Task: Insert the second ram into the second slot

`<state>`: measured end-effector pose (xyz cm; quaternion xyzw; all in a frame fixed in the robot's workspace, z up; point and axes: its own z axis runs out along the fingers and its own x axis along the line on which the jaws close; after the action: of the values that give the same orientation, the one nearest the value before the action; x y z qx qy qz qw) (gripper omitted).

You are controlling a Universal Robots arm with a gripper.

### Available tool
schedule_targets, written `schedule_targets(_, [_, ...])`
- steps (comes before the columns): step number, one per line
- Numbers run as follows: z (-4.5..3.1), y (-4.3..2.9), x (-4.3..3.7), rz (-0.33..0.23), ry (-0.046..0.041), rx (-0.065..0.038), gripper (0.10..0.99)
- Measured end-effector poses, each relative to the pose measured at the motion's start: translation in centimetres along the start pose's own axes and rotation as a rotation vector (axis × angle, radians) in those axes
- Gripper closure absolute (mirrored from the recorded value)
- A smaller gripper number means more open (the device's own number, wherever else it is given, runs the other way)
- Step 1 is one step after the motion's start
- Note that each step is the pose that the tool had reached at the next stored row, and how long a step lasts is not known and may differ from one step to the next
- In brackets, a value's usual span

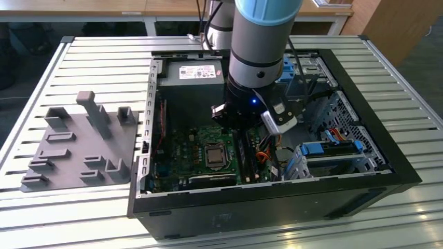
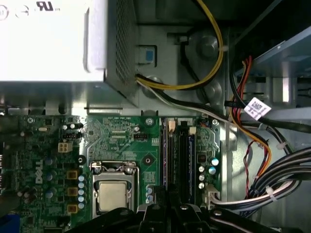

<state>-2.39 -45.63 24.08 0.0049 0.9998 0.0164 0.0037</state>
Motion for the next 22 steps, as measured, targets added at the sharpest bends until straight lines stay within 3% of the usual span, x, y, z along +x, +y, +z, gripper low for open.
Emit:
schedule_targets(3, [0.09,-0.33,0.00,0.002,0.0000,0.000,0.949])
schedule_targets(11, [0.10,-0.37,-0.03,0.002,0.0002,0.000,0.949])
schedule_targets(14, [0.16,-0.42,-0.54,0.002,0.0024,0.000,0.949])
schedule_targets(15, [0.22,-0.42,-0.88,0.003,0.0035,0.000,0.949])
schedule_targets(19, [0.61,-0.44,-0.92,0.003,0.0046,0.000,0.949])
schedule_targets(22, [1.15,-0.46,-0.92,0.003,0.0106,0.000,0.949])
